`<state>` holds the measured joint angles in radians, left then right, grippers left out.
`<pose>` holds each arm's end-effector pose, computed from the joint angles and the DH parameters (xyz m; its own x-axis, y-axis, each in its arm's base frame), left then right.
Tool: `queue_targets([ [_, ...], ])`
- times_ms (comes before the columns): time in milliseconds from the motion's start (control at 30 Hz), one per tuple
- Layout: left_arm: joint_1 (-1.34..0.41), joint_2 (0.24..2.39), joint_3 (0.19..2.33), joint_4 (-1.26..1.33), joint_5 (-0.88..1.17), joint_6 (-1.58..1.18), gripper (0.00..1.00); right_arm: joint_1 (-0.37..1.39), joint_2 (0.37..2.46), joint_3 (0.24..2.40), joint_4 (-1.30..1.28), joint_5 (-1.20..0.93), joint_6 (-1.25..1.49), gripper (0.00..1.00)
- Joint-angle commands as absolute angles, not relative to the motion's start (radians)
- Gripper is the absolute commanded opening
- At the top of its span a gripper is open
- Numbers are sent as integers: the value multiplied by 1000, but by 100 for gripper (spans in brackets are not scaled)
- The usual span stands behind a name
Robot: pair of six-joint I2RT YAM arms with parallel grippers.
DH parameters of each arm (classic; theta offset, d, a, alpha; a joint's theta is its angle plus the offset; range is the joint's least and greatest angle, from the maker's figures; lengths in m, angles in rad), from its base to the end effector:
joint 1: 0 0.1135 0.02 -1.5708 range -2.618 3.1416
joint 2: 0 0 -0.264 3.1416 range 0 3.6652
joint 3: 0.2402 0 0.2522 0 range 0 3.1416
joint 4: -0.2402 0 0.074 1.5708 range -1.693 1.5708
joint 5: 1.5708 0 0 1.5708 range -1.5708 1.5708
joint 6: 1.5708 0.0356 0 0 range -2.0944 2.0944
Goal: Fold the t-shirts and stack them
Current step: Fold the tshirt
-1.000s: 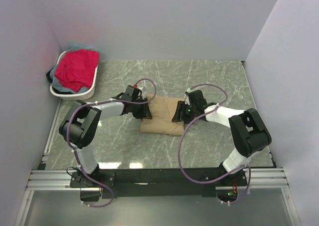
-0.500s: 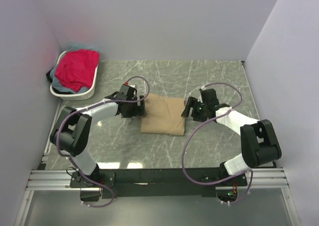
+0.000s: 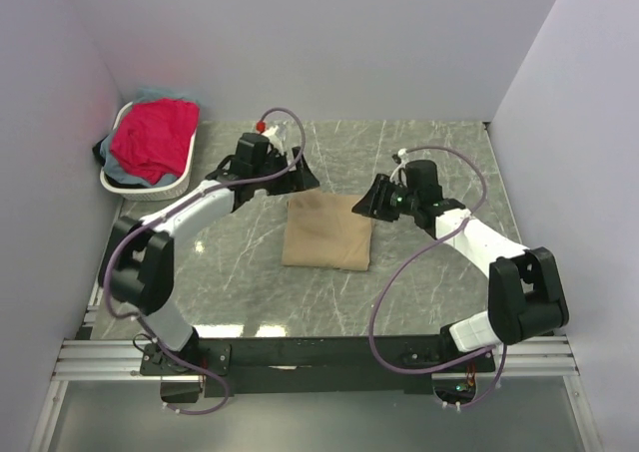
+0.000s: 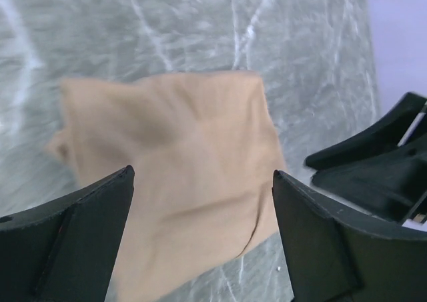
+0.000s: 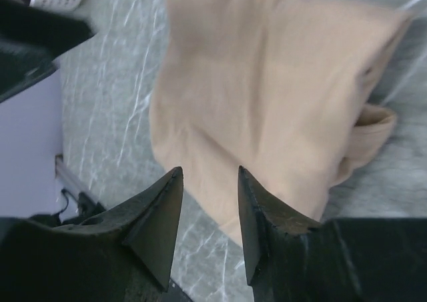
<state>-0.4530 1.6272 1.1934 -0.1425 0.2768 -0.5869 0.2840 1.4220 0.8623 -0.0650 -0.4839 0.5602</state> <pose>0.3312 -0.1721 0.2696 -0.7552 -0.2248 -0.6157 0.2508 0.7687 -0.5883 0.2890 0.1016 0.2337 -0.7999 0.2565 -0.5426 -0.2187 0.7173 0.6615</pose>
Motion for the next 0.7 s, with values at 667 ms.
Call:
queue_targets([
  [667, -423, 1957, 1230, -140, 347, -526, 87, 331, 1312, 638, -244, -187, 603, 42],
])
